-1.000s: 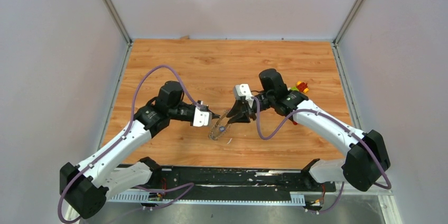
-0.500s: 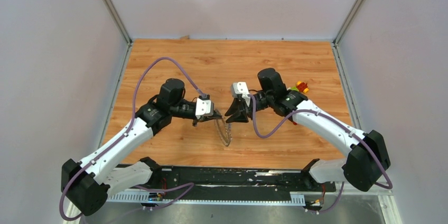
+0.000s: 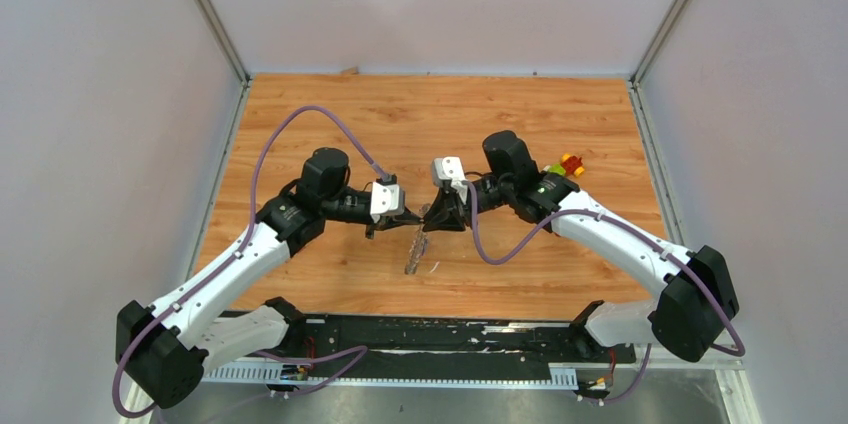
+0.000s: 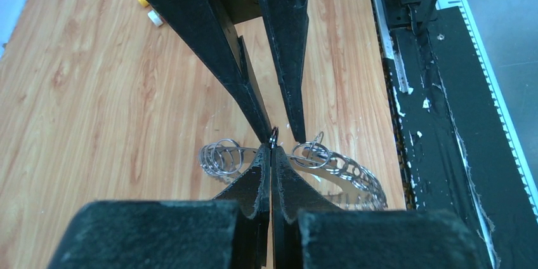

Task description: Put the keys on the keyring

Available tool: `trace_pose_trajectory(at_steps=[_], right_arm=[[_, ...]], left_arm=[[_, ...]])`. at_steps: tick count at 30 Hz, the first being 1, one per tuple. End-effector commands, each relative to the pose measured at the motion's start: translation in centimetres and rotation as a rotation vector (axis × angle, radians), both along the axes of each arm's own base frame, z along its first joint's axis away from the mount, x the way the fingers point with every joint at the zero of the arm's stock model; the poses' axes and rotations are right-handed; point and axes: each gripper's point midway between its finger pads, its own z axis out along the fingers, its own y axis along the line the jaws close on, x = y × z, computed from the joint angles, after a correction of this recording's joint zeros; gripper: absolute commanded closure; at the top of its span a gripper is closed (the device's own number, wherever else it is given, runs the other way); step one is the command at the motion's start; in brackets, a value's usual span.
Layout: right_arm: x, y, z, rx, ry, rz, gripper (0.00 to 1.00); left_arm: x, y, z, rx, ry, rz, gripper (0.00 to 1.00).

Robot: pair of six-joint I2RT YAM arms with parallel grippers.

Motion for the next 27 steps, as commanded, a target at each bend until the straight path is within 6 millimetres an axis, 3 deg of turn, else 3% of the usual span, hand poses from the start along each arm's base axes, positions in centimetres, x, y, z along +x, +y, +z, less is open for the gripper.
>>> trace_pose_trajectory(at_steps=[1, 6, 13, 18, 21, 27], right_arm=[[0.8, 0.9, 2.2, 0.047, -0.053, -0.016, 0.83], [1.7, 1.1, 2.0, 0.036, -0.053, -0.07, 1.0], [2.4, 0.6, 2.3, 0.027, -0.094, -0.098, 1.0], [1.8, -0.3, 3.9, 0.105, -0.078, -0.055, 1.0], [1.6, -0.8, 5.1, 0.154, -0.057, -0.046, 1.0], [1.1, -0.7, 6.6, 0.208, -0.007, -0.03, 1.0]], left_arm=[[0.2, -0.7, 1.9, -0.059, -0.044, -0.018, 1.0], [0.1, -0.8, 1.8, -0.07, -0.022, -0.012, 1.0], [-0.4, -1.0, 2.0, -0.089, -0.004, -0.037, 1.0], [0.0, -0.3, 2.3, -0.103, -0.027, -0.041, 0.64], [0.7, 0.1, 2.2, -0.121, -0.046, -0.028, 0.52], [1.8, -0.3, 2.0, -0.144, -0.056, -0.024, 0.52]])
